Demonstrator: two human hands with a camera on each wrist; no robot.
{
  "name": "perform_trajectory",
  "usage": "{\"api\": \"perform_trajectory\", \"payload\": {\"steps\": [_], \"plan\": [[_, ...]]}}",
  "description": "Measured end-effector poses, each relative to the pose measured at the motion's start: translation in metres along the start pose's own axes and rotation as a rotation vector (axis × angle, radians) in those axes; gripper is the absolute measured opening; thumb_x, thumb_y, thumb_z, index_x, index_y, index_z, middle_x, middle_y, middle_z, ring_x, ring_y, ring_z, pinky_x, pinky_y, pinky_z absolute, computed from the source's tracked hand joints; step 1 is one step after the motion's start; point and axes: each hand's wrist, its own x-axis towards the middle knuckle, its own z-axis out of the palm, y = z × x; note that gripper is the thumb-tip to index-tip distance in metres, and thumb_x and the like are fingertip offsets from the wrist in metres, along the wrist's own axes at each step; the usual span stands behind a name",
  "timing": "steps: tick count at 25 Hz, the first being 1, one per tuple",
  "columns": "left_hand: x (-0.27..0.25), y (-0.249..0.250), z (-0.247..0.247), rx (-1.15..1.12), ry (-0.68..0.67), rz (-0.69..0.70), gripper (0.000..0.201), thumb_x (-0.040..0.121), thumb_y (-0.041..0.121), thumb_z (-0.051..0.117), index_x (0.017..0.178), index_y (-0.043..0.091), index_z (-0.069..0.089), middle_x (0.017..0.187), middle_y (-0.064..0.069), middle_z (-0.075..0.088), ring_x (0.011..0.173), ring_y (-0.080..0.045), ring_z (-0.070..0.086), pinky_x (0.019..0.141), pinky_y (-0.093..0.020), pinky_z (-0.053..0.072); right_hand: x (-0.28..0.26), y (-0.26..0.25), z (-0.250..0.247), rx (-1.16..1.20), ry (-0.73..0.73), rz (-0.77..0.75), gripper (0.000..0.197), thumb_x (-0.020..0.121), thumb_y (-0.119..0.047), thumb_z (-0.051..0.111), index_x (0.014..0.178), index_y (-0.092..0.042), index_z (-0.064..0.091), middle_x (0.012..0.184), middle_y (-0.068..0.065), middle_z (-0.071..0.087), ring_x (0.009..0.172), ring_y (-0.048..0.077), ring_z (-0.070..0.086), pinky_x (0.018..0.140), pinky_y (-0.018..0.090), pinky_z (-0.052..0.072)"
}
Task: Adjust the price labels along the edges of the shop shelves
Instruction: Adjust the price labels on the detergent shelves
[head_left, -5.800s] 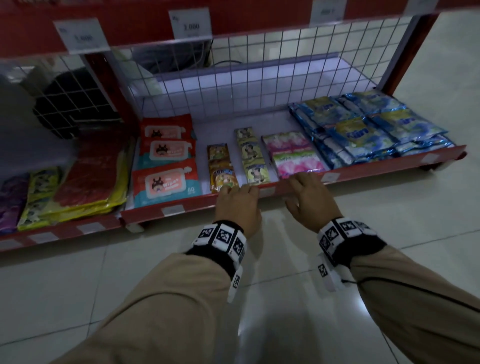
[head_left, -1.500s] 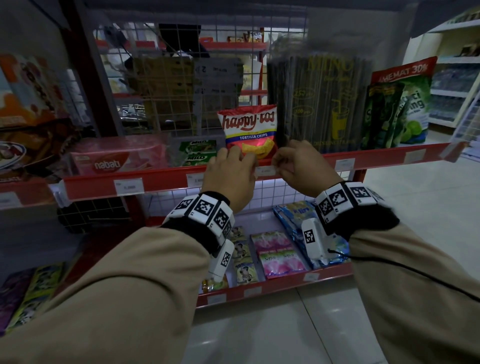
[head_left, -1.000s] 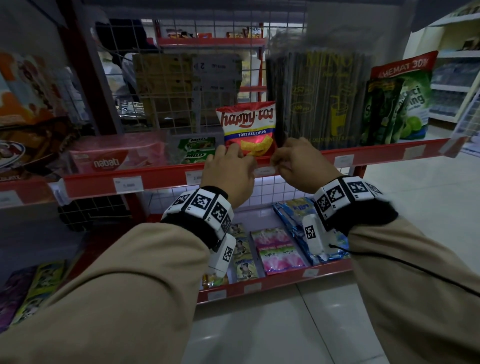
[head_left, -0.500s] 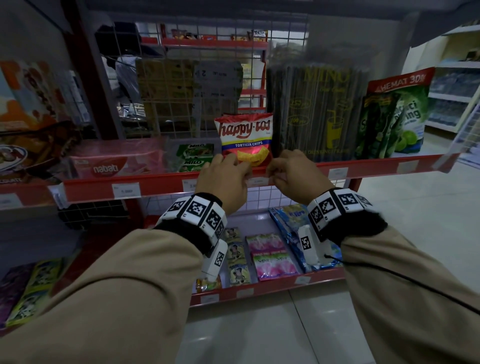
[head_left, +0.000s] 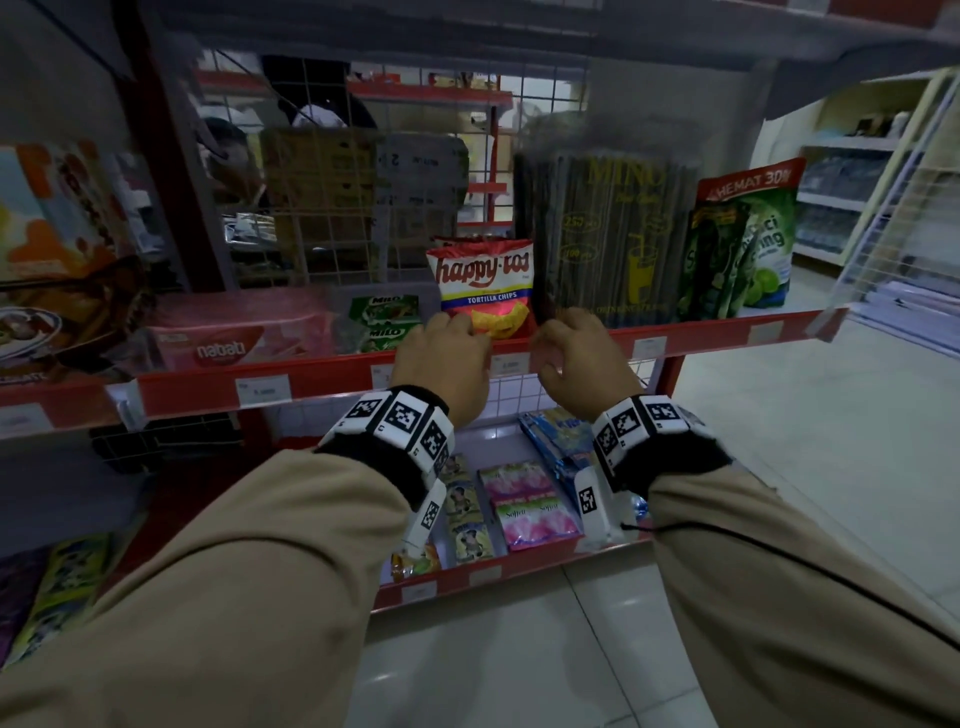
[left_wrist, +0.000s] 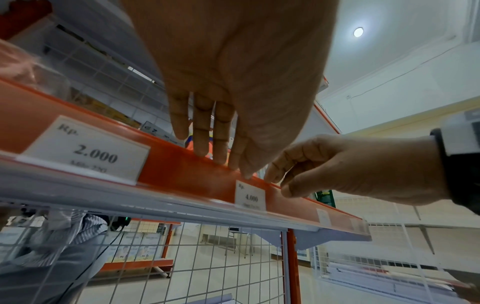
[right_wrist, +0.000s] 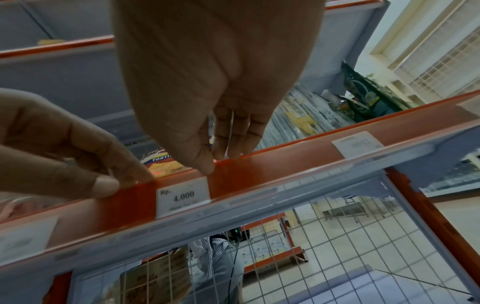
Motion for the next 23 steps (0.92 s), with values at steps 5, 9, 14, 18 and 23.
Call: {"api": "perform_trajectory", "payload": {"steps": [5, 9, 14, 18, 23], "plan": [[0.008, -0.009, -0.006, -0.020, 0.005, 0.097, 0.026, 0.091, 0.032, 0.050, 0.110, 0.019, 0.062, 0.112, -0.004, 0.060, 0.104, -0.027, 0.052, 0.088, -0.040, 0.040, -0.010, -0.001, -0.001, 0.036, -0.037, 0.138, 0.024, 0.084, -0.013, 0.061, 0.107, -0.014, 0.063, 0.105, 0.010, 0.053, 0.104, 0.027, 0.049, 0.085, 0.034, 0.041], [0.010, -0.006, -0.006, -0.059, -0.012, 0.155, 0.030, 0.091, 0.035, 0.050, 0.112, 0.018, 0.063, 0.116, -0.005, 0.057, 0.109, -0.028, 0.050, 0.089, -0.041, 0.041, -0.017, 0.010, -0.007, 0.029, -0.034, 0.238, 0.023, 0.085, -0.017, 0.062, 0.108, -0.014, 0.063, 0.112, 0.008, 0.056, 0.105, 0.026, 0.053, 0.082, 0.031, 0.042], [0.018, 0.026, 0.001, -0.091, -0.049, 0.200, 0.032, 0.091, 0.039, 0.050, 0.114, 0.019, 0.062, 0.121, -0.005, 0.054, 0.112, -0.028, 0.047, 0.090, -0.041, 0.040, -0.030, 0.050, -0.018, 0.023, 0.029, 0.288, 0.024, 0.082, -0.013, 0.063, 0.106, -0.012, 0.064, 0.109, 0.010, 0.058, 0.096, 0.028, 0.057, 0.077, 0.030, 0.042], [0.028, 0.063, 0.015, -0.070, 0.000, 0.182, 0.034, 0.091, 0.042, 0.050, 0.114, 0.020, 0.061, 0.114, -0.004, 0.052, 0.110, -0.026, 0.045, 0.089, -0.040, 0.040, -0.038, 0.099, -0.019, 0.020, 0.102, 0.296, 0.030, 0.079, -0.008, 0.061, 0.109, -0.012, 0.064, 0.107, 0.011, 0.058, 0.098, 0.030, 0.055, 0.074, 0.028, 0.039], [0.057, 0.114, 0.032, -0.085, 0.089, 0.135, 0.035, 0.084, 0.028, 0.055, 0.117, 0.018, 0.059, 0.121, -0.003, 0.047, 0.113, -0.024, 0.041, 0.093, -0.037, 0.036, -0.037, 0.164, -0.020, 0.037, 0.098, 0.220, 0.041, 0.079, -0.012, 0.065, 0.120, -0.013, 0.057, 0.113, 0.015, 0.053, 0.108, 0.034, 0.049, 0.081, 0.037, 0.043]]}}
